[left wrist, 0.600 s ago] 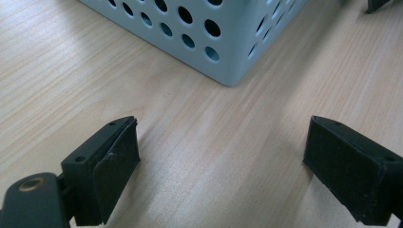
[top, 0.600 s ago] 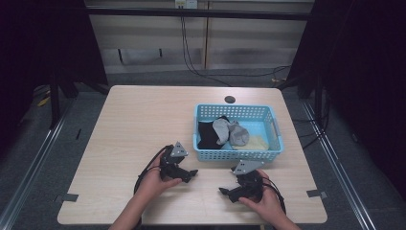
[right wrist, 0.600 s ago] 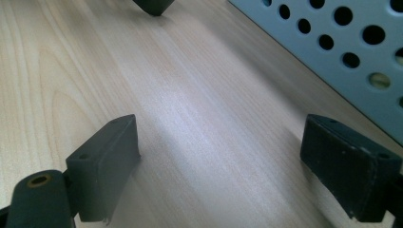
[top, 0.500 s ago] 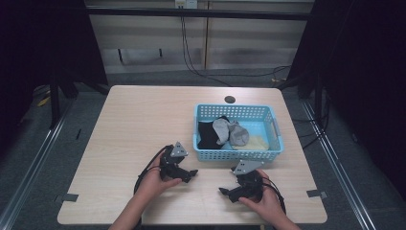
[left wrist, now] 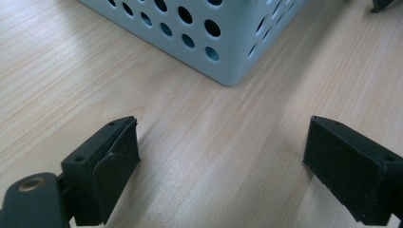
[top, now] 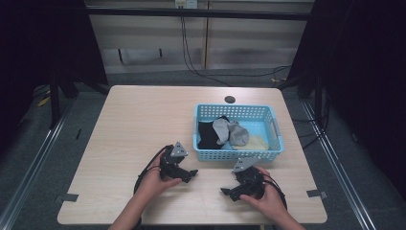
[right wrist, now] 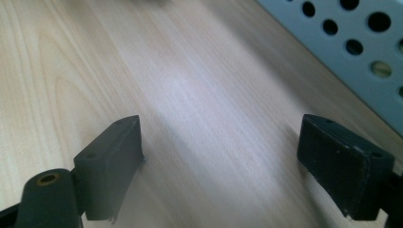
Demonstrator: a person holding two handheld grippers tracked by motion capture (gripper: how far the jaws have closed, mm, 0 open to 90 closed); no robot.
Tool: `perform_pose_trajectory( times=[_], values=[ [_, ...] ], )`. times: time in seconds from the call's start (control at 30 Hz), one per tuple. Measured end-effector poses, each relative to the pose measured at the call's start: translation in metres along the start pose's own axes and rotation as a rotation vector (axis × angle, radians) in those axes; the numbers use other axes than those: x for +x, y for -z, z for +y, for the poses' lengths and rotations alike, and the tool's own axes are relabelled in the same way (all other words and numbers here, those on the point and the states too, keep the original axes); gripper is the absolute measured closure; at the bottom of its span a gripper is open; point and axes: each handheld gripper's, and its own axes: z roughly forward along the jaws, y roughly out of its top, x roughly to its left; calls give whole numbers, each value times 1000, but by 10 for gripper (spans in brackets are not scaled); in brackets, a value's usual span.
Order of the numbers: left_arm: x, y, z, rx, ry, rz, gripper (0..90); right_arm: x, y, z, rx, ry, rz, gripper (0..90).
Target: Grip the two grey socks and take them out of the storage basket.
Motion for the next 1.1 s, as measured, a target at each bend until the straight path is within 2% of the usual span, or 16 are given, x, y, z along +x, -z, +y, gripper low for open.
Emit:
perform_pose_trajectory(
  times=[0.07,0.1,0.17,0.2,0.23,0.27,0.3,0.4,0.63,0.87,1.03,1.07,1.1],
  values=[
    [0,0,0,0,0,1,106,-2,3,4,37,-4,15,164],
    [0,0,0,0,0,1,106,-3,7,8,77,-7,29,165],
    [0,0,0,0,0,1,106,-5,8,11,84,2,39,167],
    [0,0,0,0,0,1,106,-6,11,14,113,-8,42,178],
    [0,0,0,1,0,2,106,-6,13,16,120,-3,43,191],
    [0,0,0,0,0,1,106,-8,17,22,153,2,53,200],
    [0,0,0,0,0,1,106,-8,17,22,153,2,53,200],
    [0,0,0,0,0,1,106,-10,25,32,198,24,48,200],
    [0,0,0,0,0,2,106,-15,44,55,278,39,59,217],
    [0,0,0,0,0,1,106,-29,63,80,314,41,52,222],
    [0,0,0,-5,5,2,106,-43,69,98,318,24,39,230],
    [0,0,0,-4,5,3,106,-50,69,106,314,15,29,232],
    [0,0,0,-6,6,2,106,-50,69,106,314,15,29,232]
  ],
)
